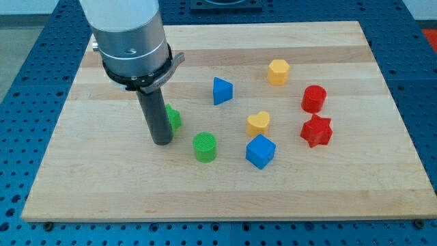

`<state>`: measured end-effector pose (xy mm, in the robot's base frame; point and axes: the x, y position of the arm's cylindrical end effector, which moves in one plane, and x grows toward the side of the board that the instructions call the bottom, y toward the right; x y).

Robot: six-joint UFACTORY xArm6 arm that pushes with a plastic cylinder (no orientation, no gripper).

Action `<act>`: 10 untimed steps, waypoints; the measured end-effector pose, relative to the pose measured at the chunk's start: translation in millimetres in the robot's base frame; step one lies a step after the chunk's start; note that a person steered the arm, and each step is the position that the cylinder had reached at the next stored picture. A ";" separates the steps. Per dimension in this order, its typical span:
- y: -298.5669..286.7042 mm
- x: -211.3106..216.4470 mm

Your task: Place the green star diagonally to the green circle

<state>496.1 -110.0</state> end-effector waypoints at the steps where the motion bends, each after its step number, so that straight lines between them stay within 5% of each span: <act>1: 0.0 0.0; 3: -92.8 -10.0; 10: -16.3 -41.5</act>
